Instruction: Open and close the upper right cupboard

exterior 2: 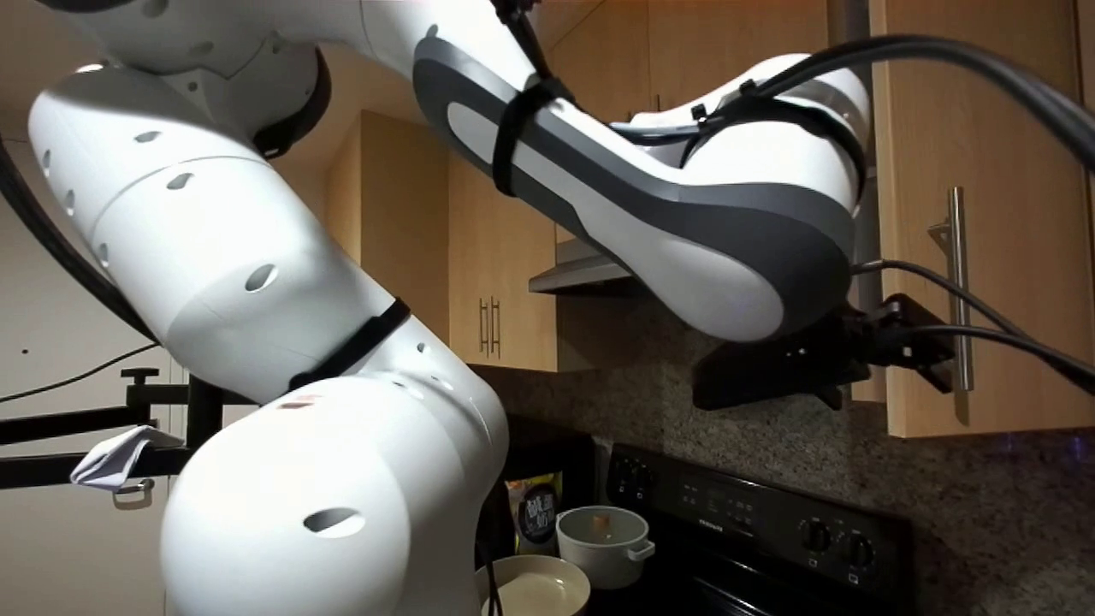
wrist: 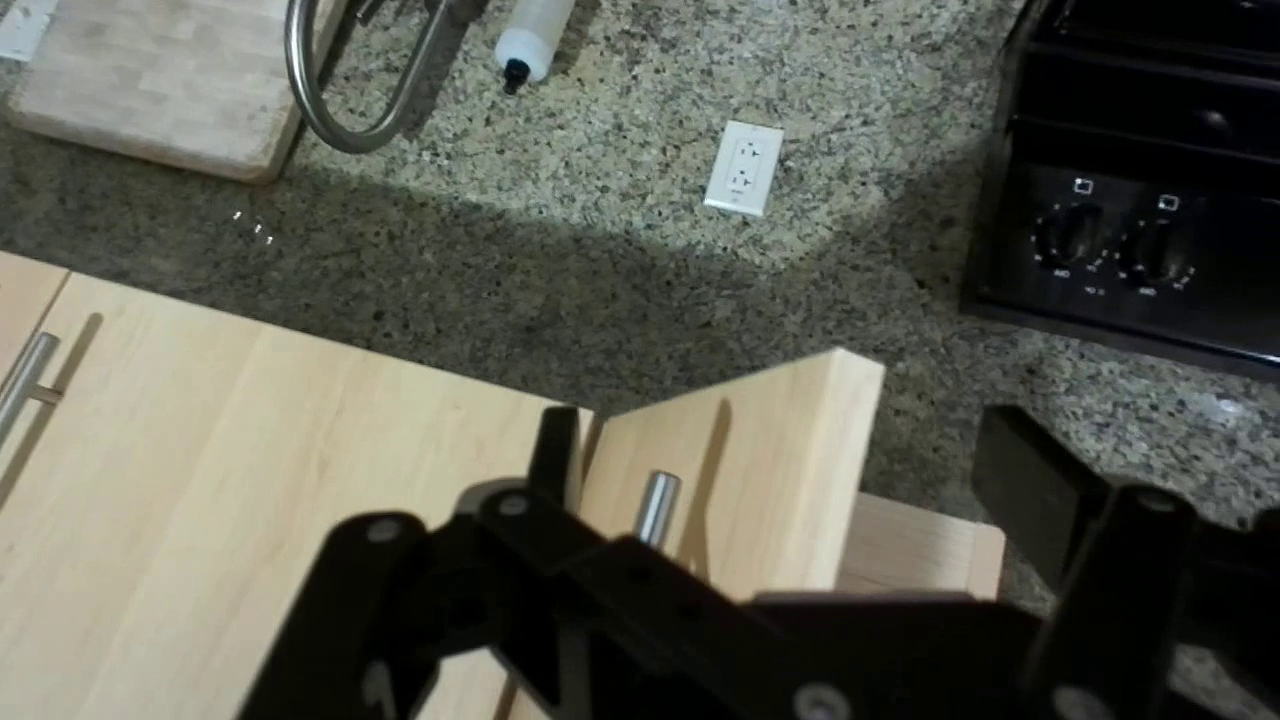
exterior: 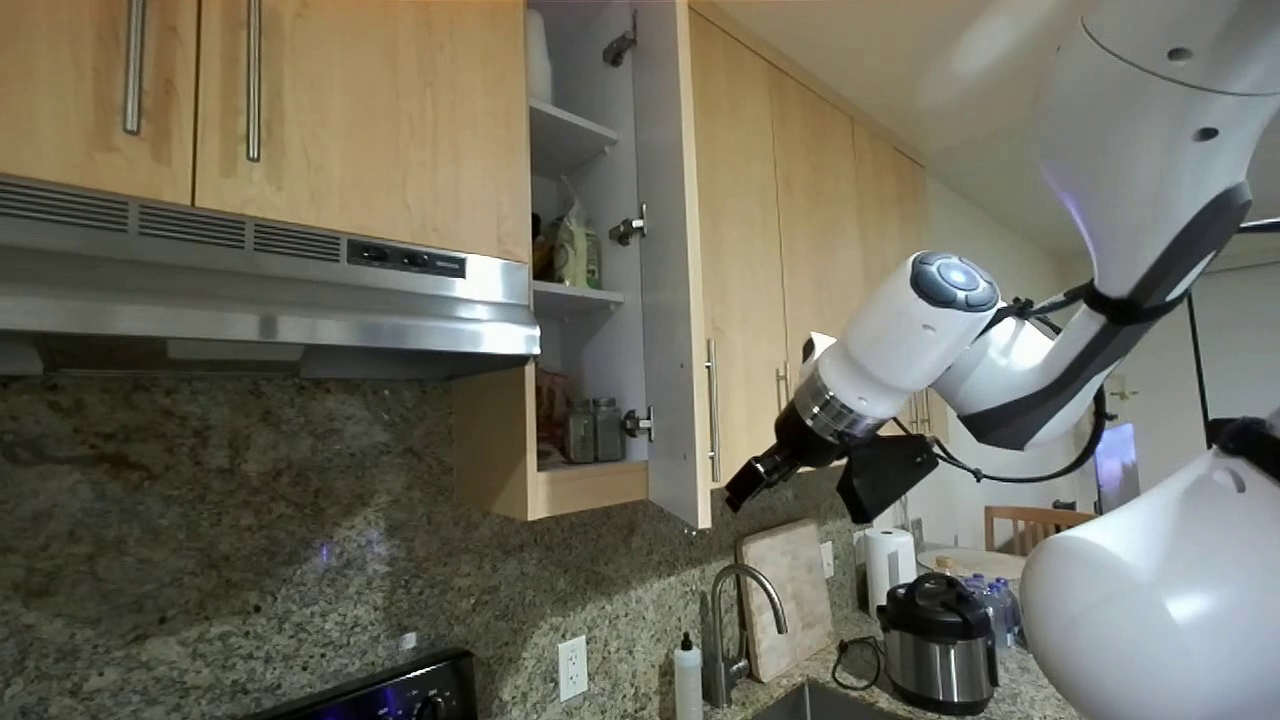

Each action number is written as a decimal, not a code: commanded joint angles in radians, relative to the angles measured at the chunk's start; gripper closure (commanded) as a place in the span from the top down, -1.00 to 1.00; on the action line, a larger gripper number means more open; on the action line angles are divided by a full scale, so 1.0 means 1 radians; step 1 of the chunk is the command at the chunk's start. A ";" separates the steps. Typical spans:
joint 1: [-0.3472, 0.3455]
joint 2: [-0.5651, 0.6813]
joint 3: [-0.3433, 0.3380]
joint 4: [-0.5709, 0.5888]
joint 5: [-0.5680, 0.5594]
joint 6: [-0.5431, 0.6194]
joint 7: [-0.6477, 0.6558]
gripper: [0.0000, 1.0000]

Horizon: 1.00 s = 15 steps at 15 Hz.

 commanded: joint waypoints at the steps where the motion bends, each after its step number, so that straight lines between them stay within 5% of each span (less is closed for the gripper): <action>1: -0.002 -0.139 0.109 0.000 -0.045 0.000 0.225 1.00; 7: -0.036 -0.283 0.267 0.051 -0.029 0.000 0.489 1.00; 15: -0.228 -0.139 0.303 0.302 -0.083 0.003 0.547 1.00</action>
